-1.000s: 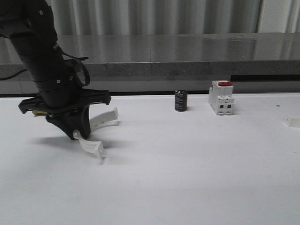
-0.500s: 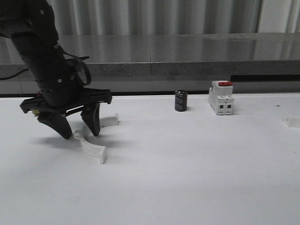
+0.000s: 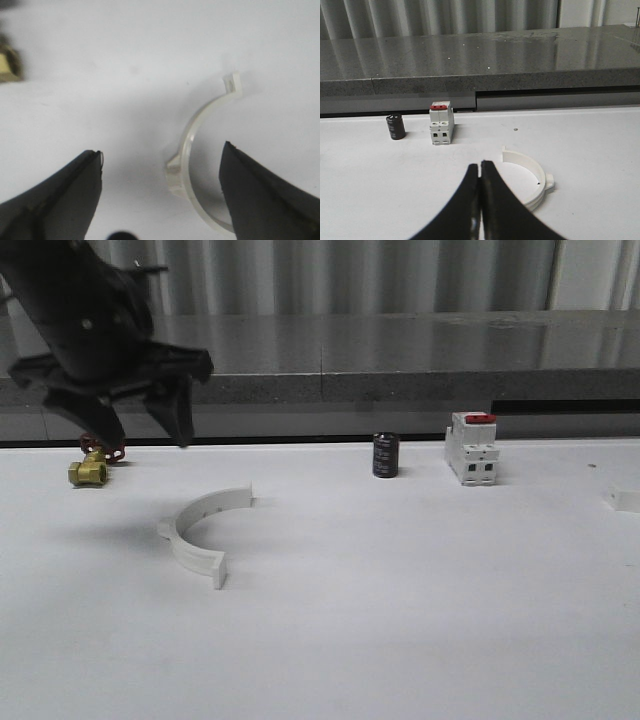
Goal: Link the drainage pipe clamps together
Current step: 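Open the left gripper and raise it away from the half-ring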
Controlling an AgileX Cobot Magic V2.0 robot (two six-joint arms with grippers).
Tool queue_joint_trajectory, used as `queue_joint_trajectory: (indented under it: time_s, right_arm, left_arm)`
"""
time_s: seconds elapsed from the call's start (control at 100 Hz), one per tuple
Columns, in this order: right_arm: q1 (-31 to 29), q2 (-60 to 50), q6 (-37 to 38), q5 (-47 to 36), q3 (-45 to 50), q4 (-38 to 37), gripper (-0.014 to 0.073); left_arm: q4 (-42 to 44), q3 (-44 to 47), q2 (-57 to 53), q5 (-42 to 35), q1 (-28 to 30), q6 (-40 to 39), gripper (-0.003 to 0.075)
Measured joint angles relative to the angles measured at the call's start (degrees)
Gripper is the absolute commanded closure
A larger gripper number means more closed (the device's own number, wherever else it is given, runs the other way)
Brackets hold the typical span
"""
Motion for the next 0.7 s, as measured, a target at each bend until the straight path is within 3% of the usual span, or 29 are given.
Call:
queue_joint_trajectory:
  time_s: [0.18, 0.4, 0.7]
  right_arm:
    - [0.0, 0.0, 0.0, 0.0, 0.0, 0.0, 0.0661]
    - [0.0, 0.0, 0.0, 0.0, 0.0, 0.0, 0.0661]
    - [0.0, 0.0, 0.0, 0.0, 0.0, 0.0, 0.0661]
  left_arm:
    - [1.55, 3.58, -10.26, 0.09, 6.96, 0.64, 0.0228]
    - [2.07, 14.92, -25.19, 0.09, 15.48, 1.51, 0.0228]
    - [0.32, 29.83, -46.49, -0.98, 18.09, 1.59, 0.0228]
